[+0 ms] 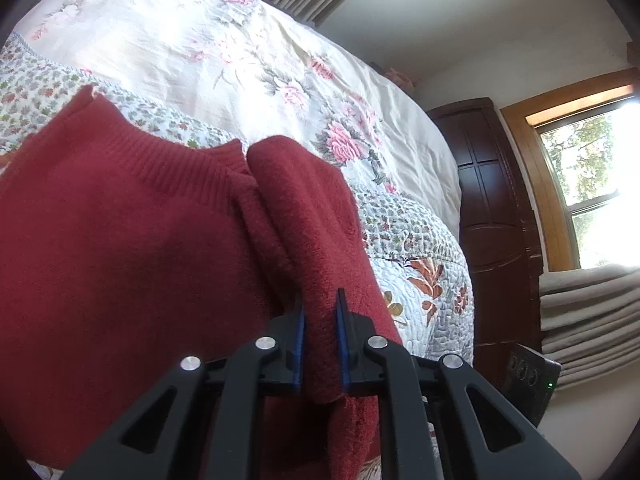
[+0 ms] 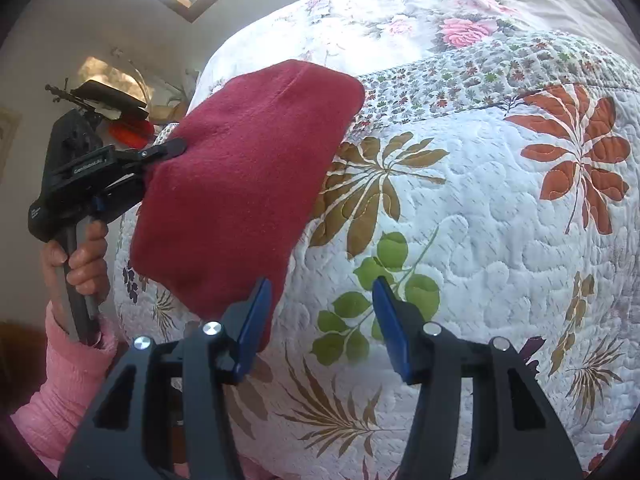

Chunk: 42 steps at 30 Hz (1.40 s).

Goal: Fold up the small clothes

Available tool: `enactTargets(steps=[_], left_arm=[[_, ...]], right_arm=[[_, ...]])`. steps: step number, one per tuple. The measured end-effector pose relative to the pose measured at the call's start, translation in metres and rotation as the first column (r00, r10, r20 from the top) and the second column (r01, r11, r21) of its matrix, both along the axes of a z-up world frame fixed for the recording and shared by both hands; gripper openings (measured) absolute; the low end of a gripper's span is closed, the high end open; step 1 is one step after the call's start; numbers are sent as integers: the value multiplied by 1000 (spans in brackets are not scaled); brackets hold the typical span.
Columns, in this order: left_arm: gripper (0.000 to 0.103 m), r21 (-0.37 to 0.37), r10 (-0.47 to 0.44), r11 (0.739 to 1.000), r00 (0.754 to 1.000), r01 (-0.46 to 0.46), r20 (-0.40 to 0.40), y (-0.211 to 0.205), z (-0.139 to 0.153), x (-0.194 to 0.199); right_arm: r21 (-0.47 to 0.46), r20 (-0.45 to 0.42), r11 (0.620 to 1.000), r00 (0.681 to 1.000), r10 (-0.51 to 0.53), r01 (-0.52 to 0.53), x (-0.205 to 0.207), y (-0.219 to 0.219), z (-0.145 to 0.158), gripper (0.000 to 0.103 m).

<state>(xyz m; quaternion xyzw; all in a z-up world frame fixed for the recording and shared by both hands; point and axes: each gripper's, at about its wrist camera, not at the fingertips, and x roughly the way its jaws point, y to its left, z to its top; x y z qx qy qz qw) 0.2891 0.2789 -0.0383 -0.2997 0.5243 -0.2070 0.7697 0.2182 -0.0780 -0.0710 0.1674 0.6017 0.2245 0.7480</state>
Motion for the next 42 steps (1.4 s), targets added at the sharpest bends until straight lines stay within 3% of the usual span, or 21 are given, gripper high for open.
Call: enactTargets(steps=[8,17,22,26,32,37,39,41,42], left_arm=[[13,-19,15,1000,995,-13,100,29,49,-15],[13,31,107,993,988,-110,109,110,73,-26],[13,110,127,985,989,-135,77,146,53,-28],[13,165,116,979,993,-118,19,150,16,-26],[14,261,124,958,992,-119,-4,152,-27,-25],[16,302,115,946,993,-116,21,147,-25,-26],[25,314,121,942,992,-121,21,148,-20,-29],[27,327,133,935,991,-135,29,152,-12,-34],[35,323,135,936,990,-139,34,154,-6,-40]], right_arm=[[9,-7,1000,1000,1,-1,-1,2,0,53],[18,-6,1000,1000,19,-19,-2,9,-1,53],[16,-8,999,999,37,-36,0,19,-2,53],[17,0,997,997,72,-72,2,36,2,53],[15,13,992,992,125,-125,0,65,10,53],[40,23,987,988,154,-155,1,90,17,54],[59,33,984,985,169,-170,1,101,21,55],[69,38,979,981,191,-193,0,114,22,55],[69,37,977,979,199,-201,1,119,22,55]])
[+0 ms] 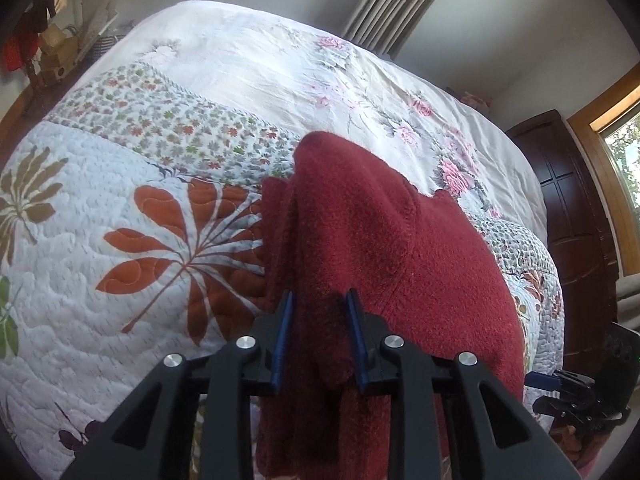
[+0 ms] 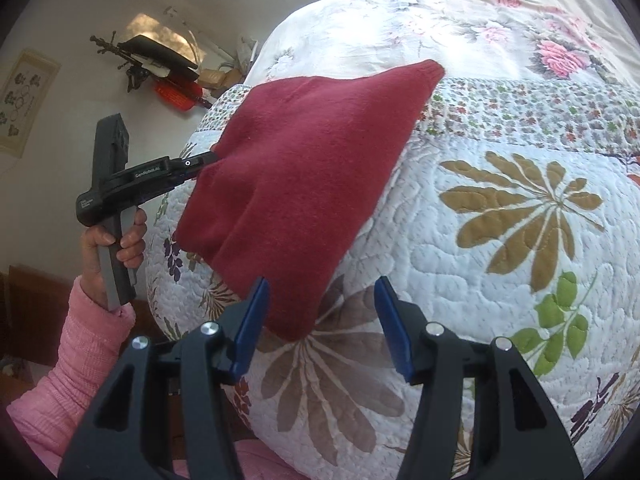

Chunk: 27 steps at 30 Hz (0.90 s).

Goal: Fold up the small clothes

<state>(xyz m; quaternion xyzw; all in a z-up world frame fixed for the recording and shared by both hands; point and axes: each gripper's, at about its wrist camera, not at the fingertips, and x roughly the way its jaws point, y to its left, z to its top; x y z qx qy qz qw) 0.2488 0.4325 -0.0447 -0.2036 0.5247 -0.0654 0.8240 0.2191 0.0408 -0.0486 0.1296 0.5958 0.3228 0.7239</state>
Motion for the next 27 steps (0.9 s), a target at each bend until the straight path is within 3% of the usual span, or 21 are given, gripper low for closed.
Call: enactTargets(steps=[3,6,13,14,17,19,24,27], left_arm=[[44,-49,-23,999,999,24,23,2,15,-25],[51,-51,-71,996,997,73,33,-7,22,-50],[50,-84,-156,985,988,154,-15,-33,2,-76],[46,-85,-151,985,988,148,-30,-34,-5,-75],[9,-135,-133,983,989,124,-63,-31,-18,-71],[7,-186,-100,978,994,90,-43,-21,-13,-73],[6,-183,-52,981,996,65,77,15,25,-95],[6,-126,-65,990,997,70,45,20,13,-98]], right_arm=[[-5,-7,1000,1000,22,-22,-1,13,-3,55],[-12,-13,1000,1000,28,-29,-2,21,-7,55],[-29,-17,999,1000,16,-17,-3,23,-10,57],[-31,-17,999,1000,16,-16,-4,24,-10,57],[-36,-14,999,1000,18,-19,-8,24,-8,57],[-35,-13,999,1000,13,-13,-11,23,-7,57],[-2,-9,1000,1000,3,-3,-17,15,-2,60],[15,-11,1000,1000,1,0,-17,15,-1,62]])
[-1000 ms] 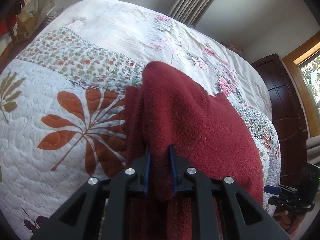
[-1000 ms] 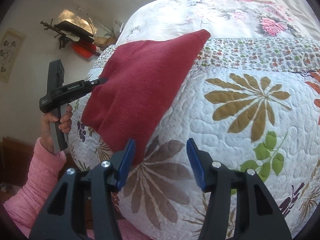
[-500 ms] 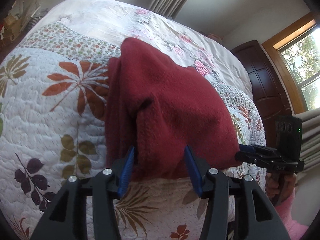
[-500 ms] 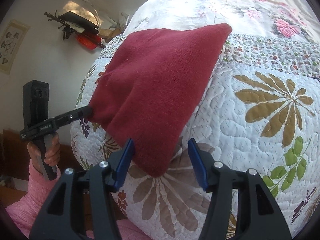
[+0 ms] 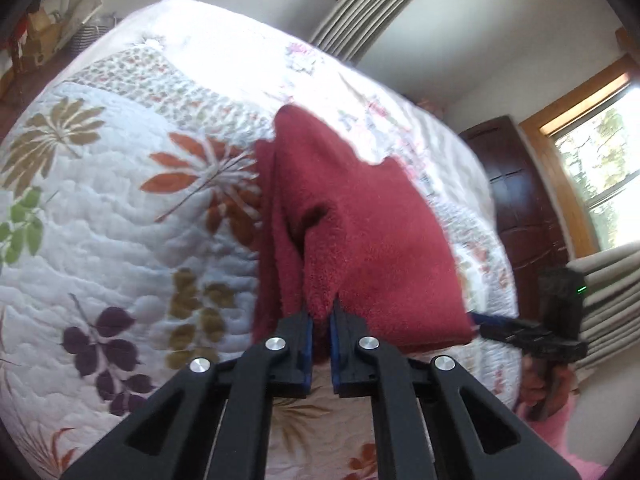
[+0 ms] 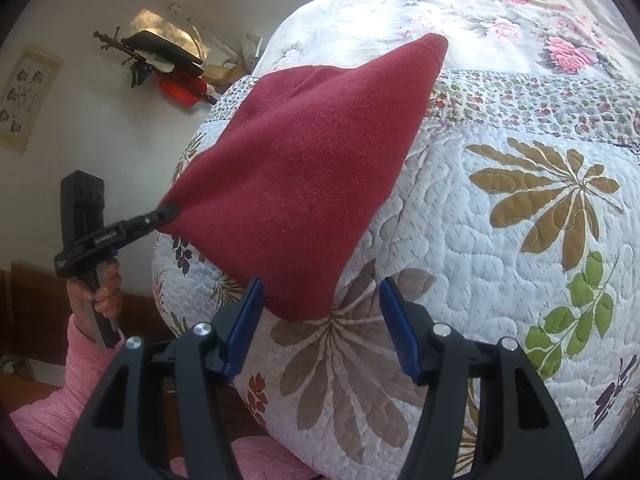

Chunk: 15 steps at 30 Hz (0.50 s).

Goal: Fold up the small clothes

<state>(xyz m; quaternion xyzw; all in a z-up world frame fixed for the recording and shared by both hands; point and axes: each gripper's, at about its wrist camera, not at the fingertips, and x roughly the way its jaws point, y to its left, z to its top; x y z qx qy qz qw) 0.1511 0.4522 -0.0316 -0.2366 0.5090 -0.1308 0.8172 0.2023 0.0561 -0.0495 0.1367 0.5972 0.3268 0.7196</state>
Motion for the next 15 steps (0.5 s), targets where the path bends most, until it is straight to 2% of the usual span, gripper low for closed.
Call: enactTargets(steps=[3,5,7,8,11,15], left_arm=[[7,14,-30,999,996,31,-83,-13,-36,2],[7,40,-37,998,995,40,-90,-21,-49,5],[7,42,-32,998,996,36,-83,-24,-49,8],[7,36,-31,999,997,34,-77,-23,-46,9],[8,49,-51,997,997,54,-53,-20,-38,6],[9,51,-56,997,994,61,-92,-19,-57,9]], right_arm=[[19,-37,1000,999,-5,6,4,6,-9,63],[5,-91,1000,996,-15,15,9,11,-23,61],[-20,-134,1000,991,-12,10,9,16,-37,43],[-13,-151,1000,989,-4,2,7,17,-41,30],[-67,-113,998,994,9,-16,-2,22,-46,28],[-146,-93,988,995,33,-46,-7,35,-57,28]])
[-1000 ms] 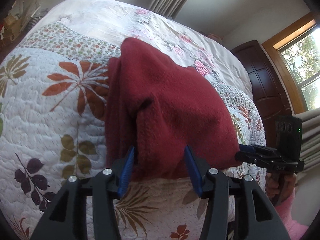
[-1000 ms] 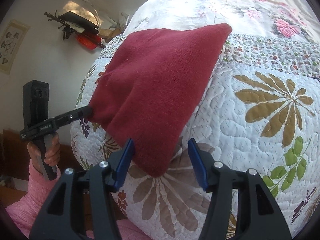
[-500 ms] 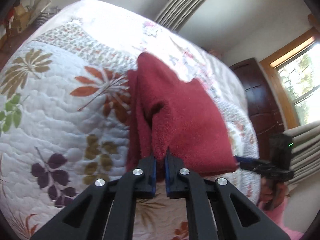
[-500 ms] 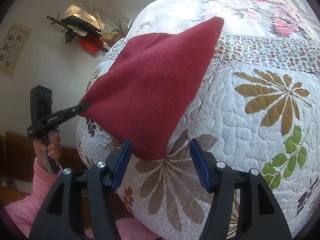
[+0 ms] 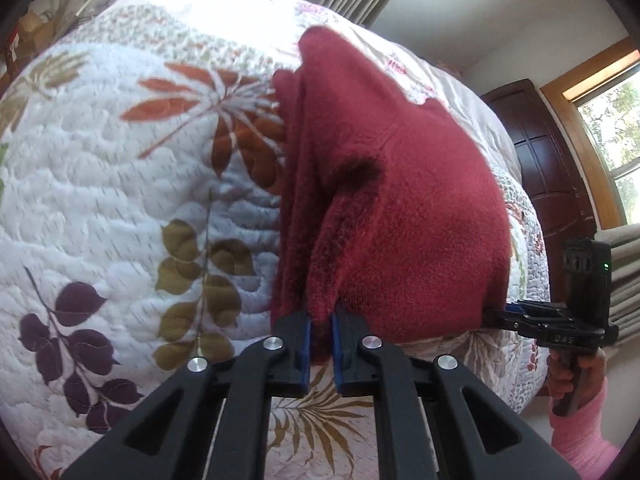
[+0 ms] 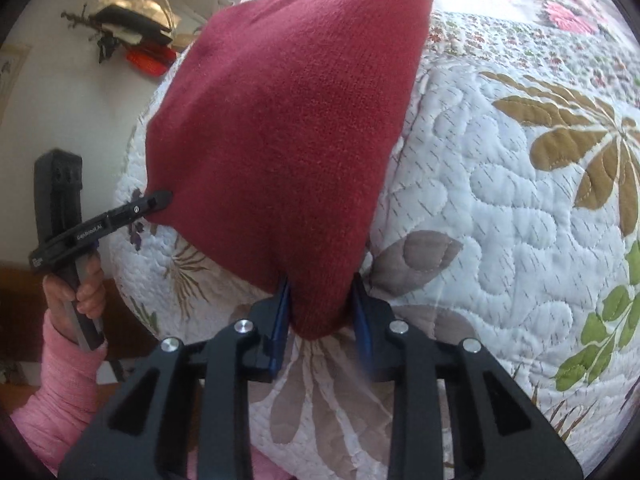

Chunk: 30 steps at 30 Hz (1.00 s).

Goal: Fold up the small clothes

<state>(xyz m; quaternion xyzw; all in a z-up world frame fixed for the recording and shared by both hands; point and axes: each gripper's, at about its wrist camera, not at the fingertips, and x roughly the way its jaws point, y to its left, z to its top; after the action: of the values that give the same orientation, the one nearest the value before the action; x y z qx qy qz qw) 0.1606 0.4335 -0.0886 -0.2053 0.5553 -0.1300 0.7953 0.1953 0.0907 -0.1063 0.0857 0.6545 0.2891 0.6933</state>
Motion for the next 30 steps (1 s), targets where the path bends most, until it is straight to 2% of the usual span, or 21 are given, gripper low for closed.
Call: enactTargets(steps=[2,4,5,6,7,8,9,10,13,16,21,23,25,26,27,30], left_arm=[[11,17,-1,1000,1000,1,7,-2,-2,3],[13,-5,1,1000,1000,-1,0,-1,3,3],[17,-20,-2,1000,1000,2,-2,1,6,3],[24,-42,-9,999,1000,9,-3,5,10,3],[29,-58,-9,998,1000,8,-6,11,15,4],[48,-65,-2,998,1000,1,-8,15,21,5],[56,-58,11,998,1000,-11,-6,22,25,6],[60,-48,25,999,1000,-24,12,28,33,6],[62,-52,31,998,998,-28,51,41,52,21],[62,-26,30,999,997,-28,67,41,60,61],[62,-66,61,996,998,-58,32,32,47,128],[59,-55,56,997,998,-57,-3,28,38,150],[37,-57,69,996,997,-71,-35,27,28,164],[18,-78,61,995,997,-64,-44,25,25,167],[11,-92,62,994,997,-66,-48,23,26,167],[9,-106,79,991,997,-78,13,28,36,163]], right_arm=[[4,-4,1000,1000,3,-3,2,1,4,29],[24,-11,1000,1000,7,-7,4,-1,11,34],[29,-4,1000,1000,7,-7,5,-4,17,43],[24,21,1000,1000,8,-9,6,-7,26,56],[17,53,1000,999,7,-8,8,-10,33,59],[12,84,1000,996,2,-3,11,-14,41,61],[15,99,1000,995,-7,5,15,-18,47,62],[28,101,999,995,-19,16,20,-23,52,63],[41,106,997,992,-71,67,43,-34,58,64],[39,105,995,990,-93,90,62,-30,56,65],[9,88,996,992,-86,86,74,-16,39,65],[13,76,996,993,-86,85,74,-13,34,65],[20,68,996,994,-85,84,74,-12,32,65],[20,71,996,994,-84,83,74,-12,31,66],[17,77,997,994,-83,82,73,-12,31,66],[17,86,997,993,-81,79,73,-11,33,66]])
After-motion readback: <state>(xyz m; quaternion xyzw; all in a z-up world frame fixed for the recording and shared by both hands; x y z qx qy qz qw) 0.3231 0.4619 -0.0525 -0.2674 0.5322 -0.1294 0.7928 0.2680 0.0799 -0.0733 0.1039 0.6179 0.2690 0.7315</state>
